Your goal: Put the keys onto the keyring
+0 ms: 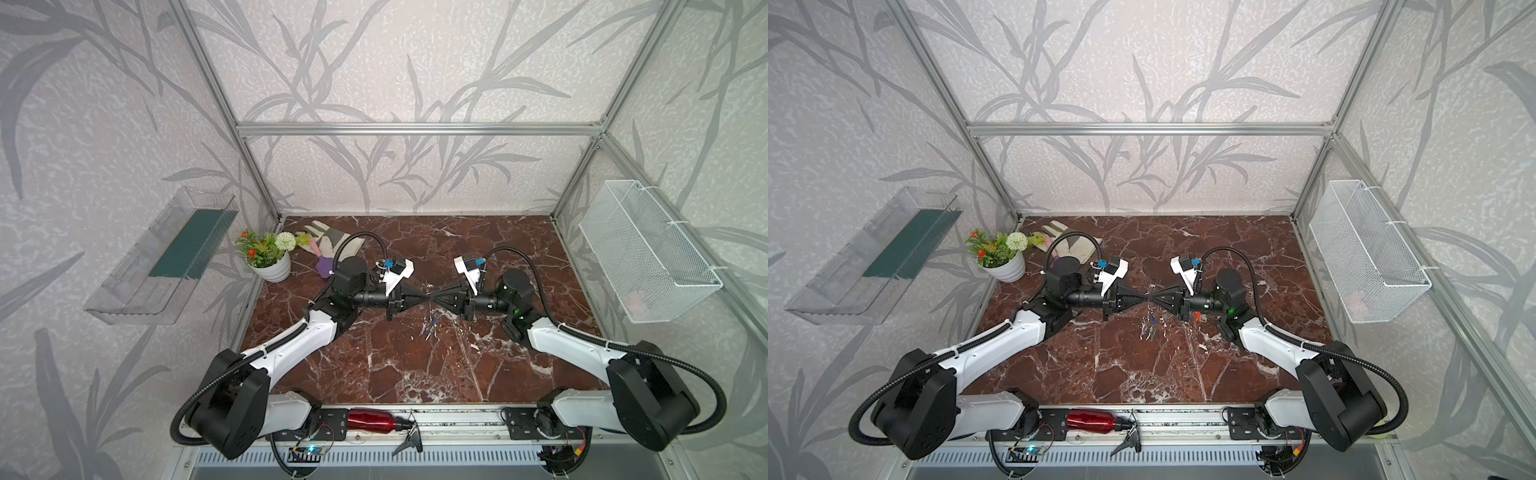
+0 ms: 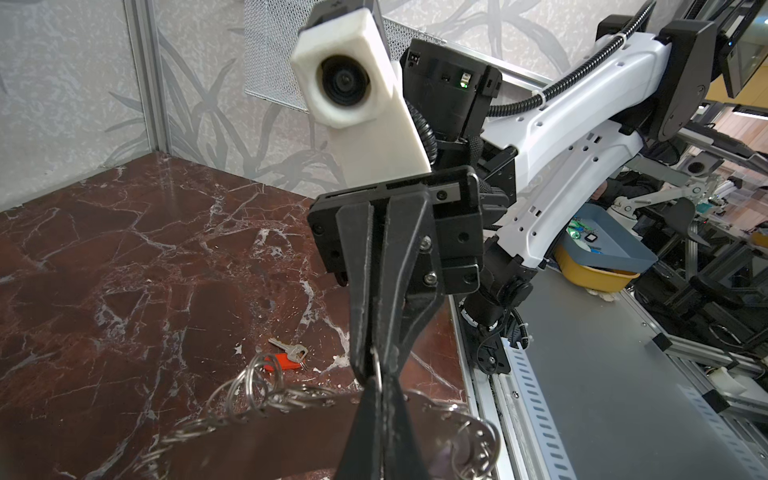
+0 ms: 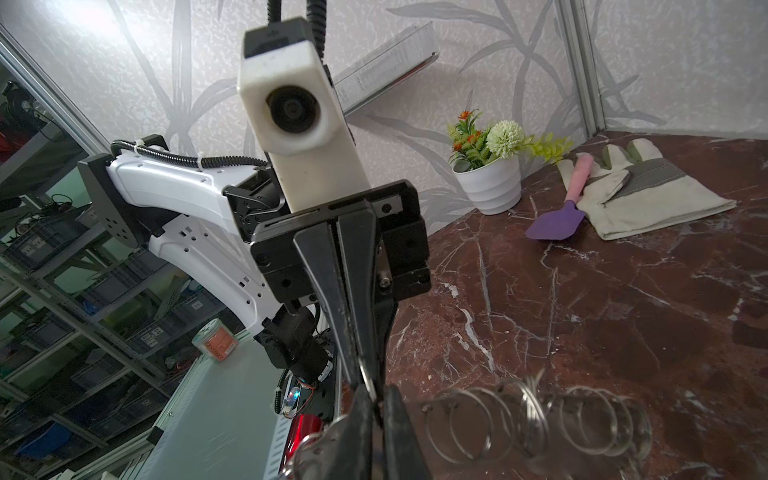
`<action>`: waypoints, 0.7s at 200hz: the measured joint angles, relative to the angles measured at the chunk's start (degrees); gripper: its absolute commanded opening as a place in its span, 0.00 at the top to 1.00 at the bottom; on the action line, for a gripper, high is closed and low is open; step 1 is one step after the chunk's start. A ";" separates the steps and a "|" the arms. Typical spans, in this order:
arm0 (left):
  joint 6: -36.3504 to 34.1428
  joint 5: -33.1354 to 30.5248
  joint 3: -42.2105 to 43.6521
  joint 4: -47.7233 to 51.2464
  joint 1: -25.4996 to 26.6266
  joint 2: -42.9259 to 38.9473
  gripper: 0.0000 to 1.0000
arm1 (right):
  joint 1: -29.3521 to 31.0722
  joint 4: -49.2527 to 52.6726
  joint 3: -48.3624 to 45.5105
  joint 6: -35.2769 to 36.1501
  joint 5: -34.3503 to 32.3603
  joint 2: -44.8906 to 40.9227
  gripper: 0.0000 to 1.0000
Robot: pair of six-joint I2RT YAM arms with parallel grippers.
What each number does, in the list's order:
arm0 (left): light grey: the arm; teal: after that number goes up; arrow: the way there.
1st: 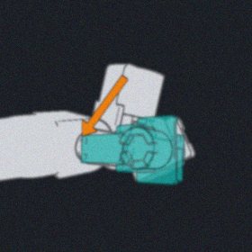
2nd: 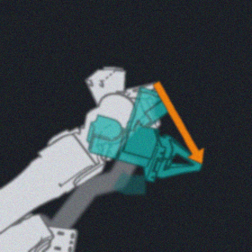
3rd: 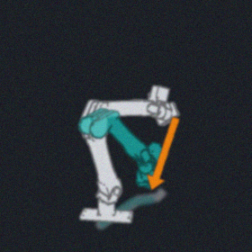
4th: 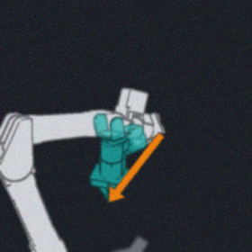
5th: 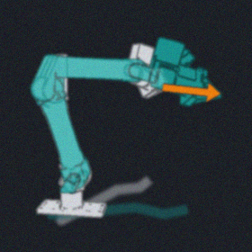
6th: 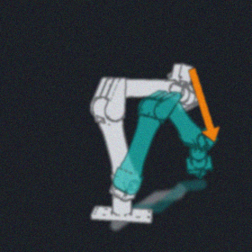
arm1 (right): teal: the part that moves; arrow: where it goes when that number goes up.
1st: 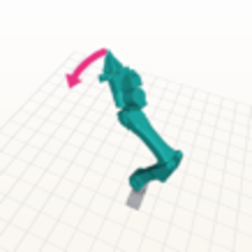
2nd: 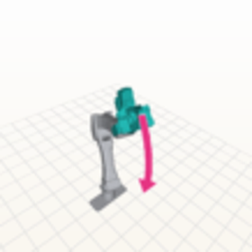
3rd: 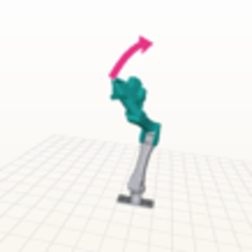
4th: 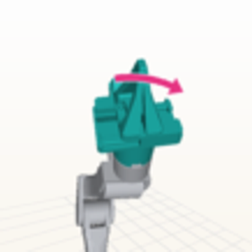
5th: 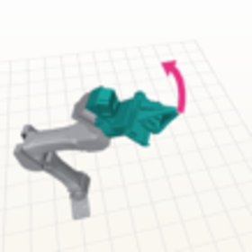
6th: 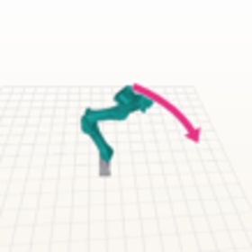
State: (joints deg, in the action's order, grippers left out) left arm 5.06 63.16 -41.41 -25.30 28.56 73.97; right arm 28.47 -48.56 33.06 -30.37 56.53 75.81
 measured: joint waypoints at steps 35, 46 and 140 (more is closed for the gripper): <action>0.68 -0.39 0.00 -0.02 -0.09 0.11 0.75 | 0.00 -0.37 0.00 0.20 0.13 0.42 1.00; 1.18 -1.05 0.15 -0.79 -0.24 -0.09 0.62 | 0.02 -0.13 0.00 0.15 -0.07 0.42 1.00; 5.35 -16.02 5.57 -2.64 -1.90 -13.09 0.30 | 0.04 1.36 0.00 0.42 -2.12 0.33 1.00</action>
State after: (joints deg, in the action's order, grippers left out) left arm 10.41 47.13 -35.83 -27.94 26.65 60.88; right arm 28.51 -47.20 33.06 -29.95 54.41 76.14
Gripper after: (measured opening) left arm 0.676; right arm 0.048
